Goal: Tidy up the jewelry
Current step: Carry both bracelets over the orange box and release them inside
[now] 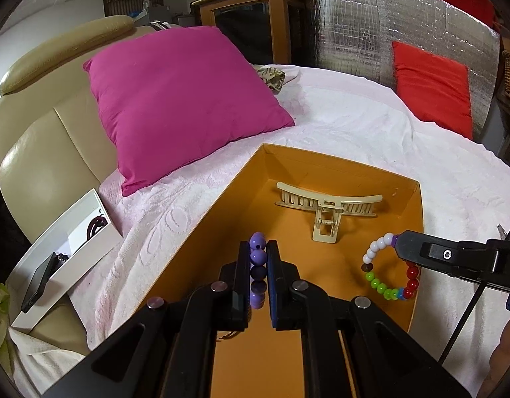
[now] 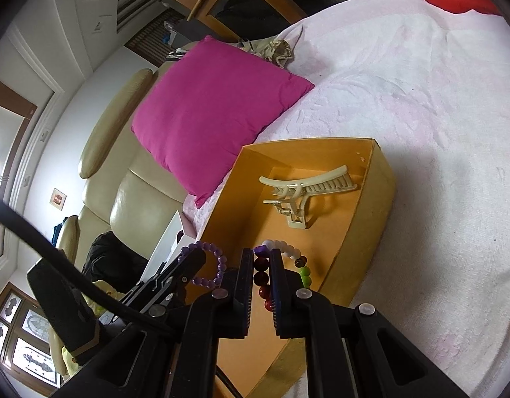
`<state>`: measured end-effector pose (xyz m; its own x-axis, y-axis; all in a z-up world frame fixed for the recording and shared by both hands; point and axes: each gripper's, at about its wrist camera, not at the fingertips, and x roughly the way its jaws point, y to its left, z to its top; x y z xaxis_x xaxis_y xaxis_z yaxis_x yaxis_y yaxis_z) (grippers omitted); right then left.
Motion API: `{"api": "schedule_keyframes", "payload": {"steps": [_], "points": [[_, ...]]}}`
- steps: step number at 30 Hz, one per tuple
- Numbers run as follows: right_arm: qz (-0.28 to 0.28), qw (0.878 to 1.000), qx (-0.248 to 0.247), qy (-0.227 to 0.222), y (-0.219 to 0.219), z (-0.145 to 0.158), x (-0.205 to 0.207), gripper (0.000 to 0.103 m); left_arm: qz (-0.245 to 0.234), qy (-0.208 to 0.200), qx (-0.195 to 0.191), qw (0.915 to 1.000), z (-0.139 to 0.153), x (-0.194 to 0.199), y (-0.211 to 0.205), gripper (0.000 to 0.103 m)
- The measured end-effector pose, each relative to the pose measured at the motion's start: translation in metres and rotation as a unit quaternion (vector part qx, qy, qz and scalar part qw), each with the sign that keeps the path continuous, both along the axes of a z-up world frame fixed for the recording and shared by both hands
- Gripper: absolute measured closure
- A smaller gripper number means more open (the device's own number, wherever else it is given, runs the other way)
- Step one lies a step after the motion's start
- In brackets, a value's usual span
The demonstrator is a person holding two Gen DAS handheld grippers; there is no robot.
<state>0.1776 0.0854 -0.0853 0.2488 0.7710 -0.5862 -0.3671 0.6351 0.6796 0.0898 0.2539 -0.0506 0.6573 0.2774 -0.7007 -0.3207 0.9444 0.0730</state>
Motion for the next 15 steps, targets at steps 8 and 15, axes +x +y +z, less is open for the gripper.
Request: {"api": "schedule_keyframes", "payload": {"steps": [8, 15], "points": [[-0.007, 1.0, -0.004, 0.009, -0.002, -0.007, 0.003, 0.092, -0.002, 0.018, -0.008, 0.9998, -0.008, 0.005, 0.002, 0.093], [-0.008, 1.0, -0.003, 0.018, -0.004, -0.01, 0.004, 0.092, -0.01, 0.039, -0.018, 0.999, -0.019, 0.011, 0.0, 0.093]]}}
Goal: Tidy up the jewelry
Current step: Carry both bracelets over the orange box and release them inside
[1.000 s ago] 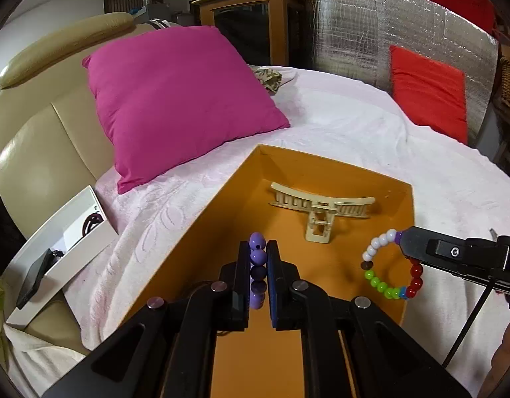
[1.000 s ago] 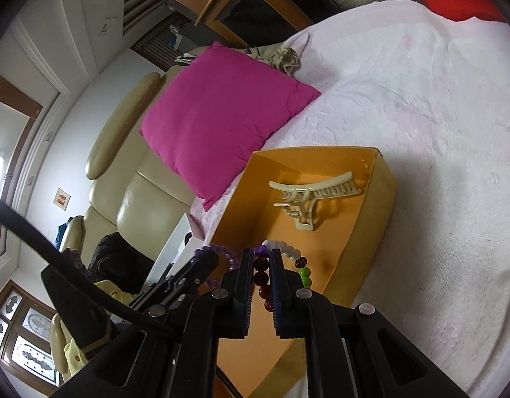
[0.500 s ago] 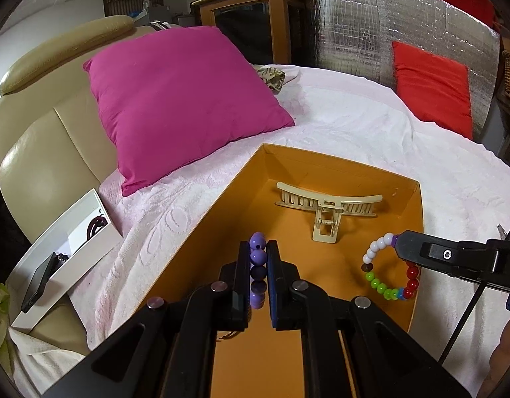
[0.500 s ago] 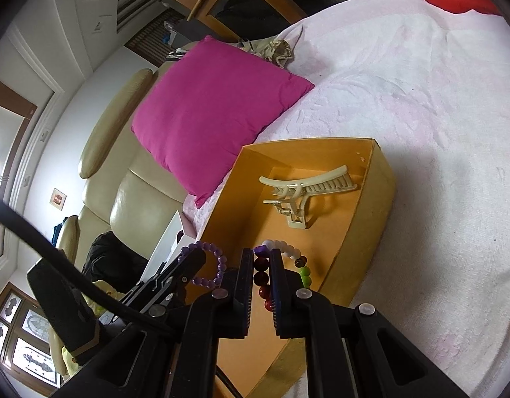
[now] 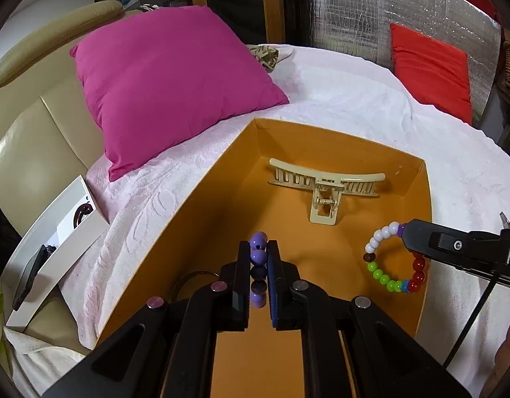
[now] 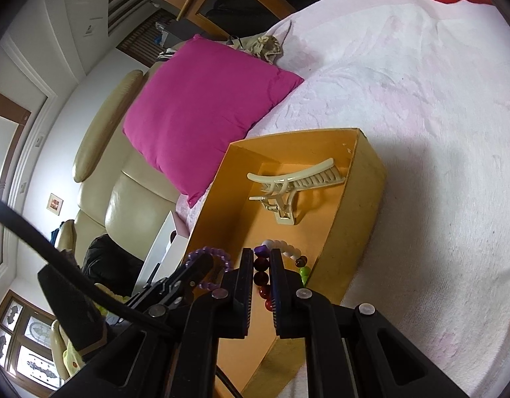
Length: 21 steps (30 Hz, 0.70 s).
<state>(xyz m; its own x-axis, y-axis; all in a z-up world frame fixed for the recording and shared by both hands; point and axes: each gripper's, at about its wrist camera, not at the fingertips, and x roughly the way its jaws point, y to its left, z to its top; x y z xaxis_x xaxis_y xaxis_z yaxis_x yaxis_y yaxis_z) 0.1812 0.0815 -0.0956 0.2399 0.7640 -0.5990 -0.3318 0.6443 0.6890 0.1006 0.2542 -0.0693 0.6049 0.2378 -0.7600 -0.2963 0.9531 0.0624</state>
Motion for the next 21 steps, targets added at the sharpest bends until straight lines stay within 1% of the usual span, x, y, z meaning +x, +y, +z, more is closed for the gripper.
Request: {"api": "schedule_keyframes", "payload": {"steps": [7, 11, 13, 15, 16, 18, 21], "points": [[0.001, 1.0, 0.005, 0.01, -0.001, -0.004, 0.0, 0.092, 0.001, 0.008, 0.004, 1.0, -0.004, 0.002, -0.002, 0.093], [-0.001, 1.0, 0.008, 0.019, -0.001, -0.005, 0.002, 0.089, 0.005, 0.012, 0.02, 0.9997, -0.004, 0.004, -0.005, 0.093], [-0.002, 0.999, 0.015, 0.029, -0.003, -0.007, 0.002, 0.089, 0.007, 0.012, 0.028, 0.9995, -0.004, 0.004, -0.007, 0.089], [-0.005, 0.999, 0.015, 0.028, -0.004, -0.006, 0.003, 0.089, 0.008, 0.012, 0.033, 0.9994, -0.003, 0.004, -0.009, 0.072], [-0.006, 0.999, 0.016, 0.029, -0.005, -0.006, 0.003, 0.089, 0.008, 0.01, 0.035, 0.9993, -0.003, 0.004, -0.01, 0.069], [-0.008, 0.999, 0.022, 0.033, -0.007, -0.006, 0.003, 0.089, 0.008, 0.008, 0.043, 0.999, -0.002, 0.004, -0.011, 0.066], [-0.011, 0.999, 0.023, 0.027, -0.011, -0.002, 0.002, 0.089, 0.005, 0.006, 0.047, 0.9989, -0.001, 0.004, -0.015, 0.065]]}}
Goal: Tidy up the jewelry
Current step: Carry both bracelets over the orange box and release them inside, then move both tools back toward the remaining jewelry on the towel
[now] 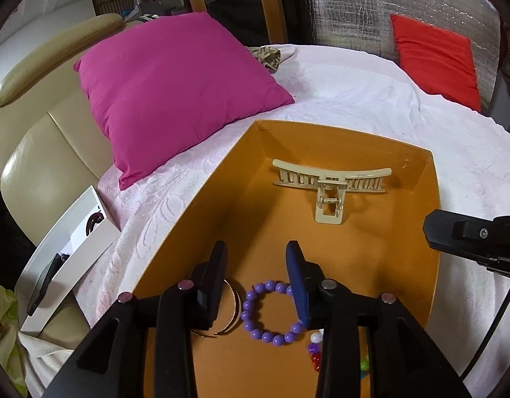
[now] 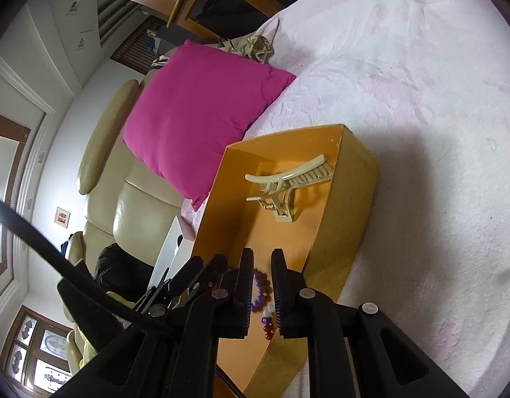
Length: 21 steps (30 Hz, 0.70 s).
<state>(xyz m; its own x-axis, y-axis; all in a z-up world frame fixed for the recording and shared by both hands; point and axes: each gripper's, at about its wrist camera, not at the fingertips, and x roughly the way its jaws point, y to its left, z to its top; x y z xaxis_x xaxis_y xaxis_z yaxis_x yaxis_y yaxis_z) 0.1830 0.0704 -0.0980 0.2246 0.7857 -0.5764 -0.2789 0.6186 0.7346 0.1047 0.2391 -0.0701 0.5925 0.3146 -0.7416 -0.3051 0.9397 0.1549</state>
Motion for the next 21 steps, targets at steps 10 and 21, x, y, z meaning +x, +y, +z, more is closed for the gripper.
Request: {"api": "schedule_keyframes", "payload": {"steps": [10, 21], "points": [[-0.021, 1.0, 0.008, -0.007, -0.026, 0.011, -0.008, 0.089, -0.002, -0.025, 0.009, 0.9996, 0.013, -0.003, -0.02, 0.064], [-0.059, 0.998, 0.005, -0.019, -0.083, 0.029, -0.018, 0.085, -0.041, -0.052, 0.032, 0.9973, 0.028, 0.003, -0.089, 0.048]]}}
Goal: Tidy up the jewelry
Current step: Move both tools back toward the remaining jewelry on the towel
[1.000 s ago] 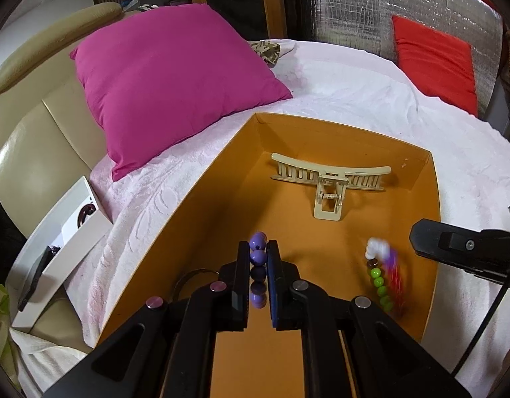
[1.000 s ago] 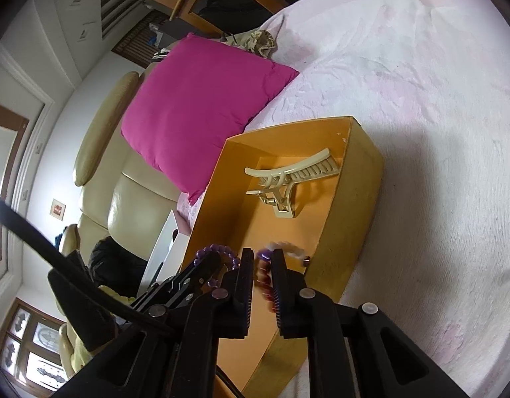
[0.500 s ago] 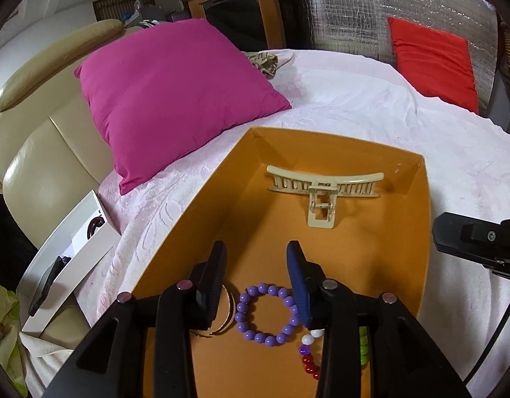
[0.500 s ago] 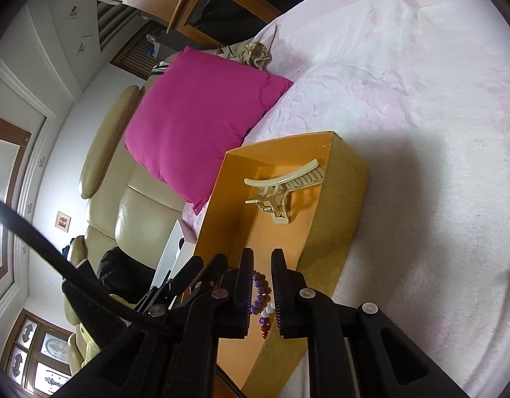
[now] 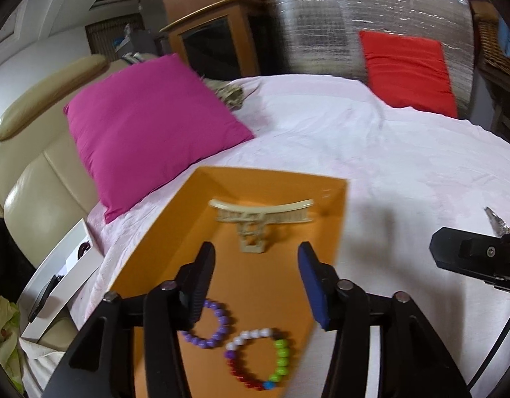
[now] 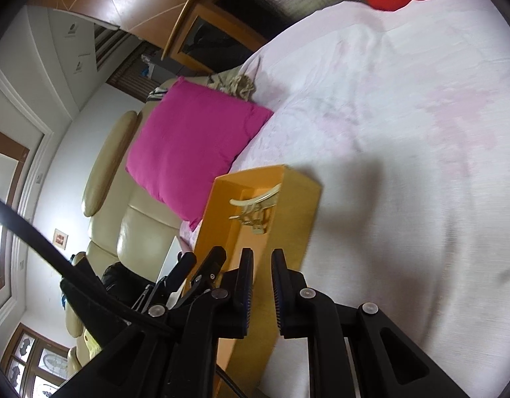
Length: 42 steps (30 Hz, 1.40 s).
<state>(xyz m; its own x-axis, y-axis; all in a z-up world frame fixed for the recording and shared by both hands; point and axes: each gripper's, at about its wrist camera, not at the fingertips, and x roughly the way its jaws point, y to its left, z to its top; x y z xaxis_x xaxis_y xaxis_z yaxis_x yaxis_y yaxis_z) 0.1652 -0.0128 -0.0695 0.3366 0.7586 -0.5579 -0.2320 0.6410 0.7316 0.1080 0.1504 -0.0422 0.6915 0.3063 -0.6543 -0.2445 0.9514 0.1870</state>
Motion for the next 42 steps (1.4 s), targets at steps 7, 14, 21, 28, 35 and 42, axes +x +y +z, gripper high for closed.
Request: {"api": "schedule_keyframes", "payload": {"steps": [7, 14, 21, 28, 35, 42], "points": [[-0.039, 0.999, -0.019, -0.003, -0.055, 0.003, -0.005, 0.077, -0.045, 0.007, 0.008, 0.9989, -0.003, 0.01, -0.051, 0.048], [-0.111, 0.992, -0.057, 0.003, -0.138, 0.005, -0.014, 0.077, -0.089, 0.032, 0.006, 0.9955, -0.015, 0.018, -0.095, 0.046], [-0.196, 0.977, -0.085, 0.024, -0.242, 0.005, -0.031, 0.077, -0.127, 0.046, 0.0, 0.9908, -0.022, 0.021, -0.134, 0.044], [-0.256, 0.96, -0.093, 0.069, -0.306, -0.011, -0.042, 0.077, -0.167, 0.058, 0.011, 0.9841, -0.032, 0.02, -0.174, 0.044], [-0.251, 0.959, -0.092, 0.095, -0.313, -0.026, -0.035, 0.077, -0.189, 0.072, 0.025, 0.9789, -0.042, 0.023, -0.199, 0.043], [-0.234, 0.962, -0.084, 0.113, -0.306, -0.037, -0.031, 0.077, -0.193, 0.091, 0.022, 0.9767, -0.051, 0.027, -0.204, 0.043]]}}
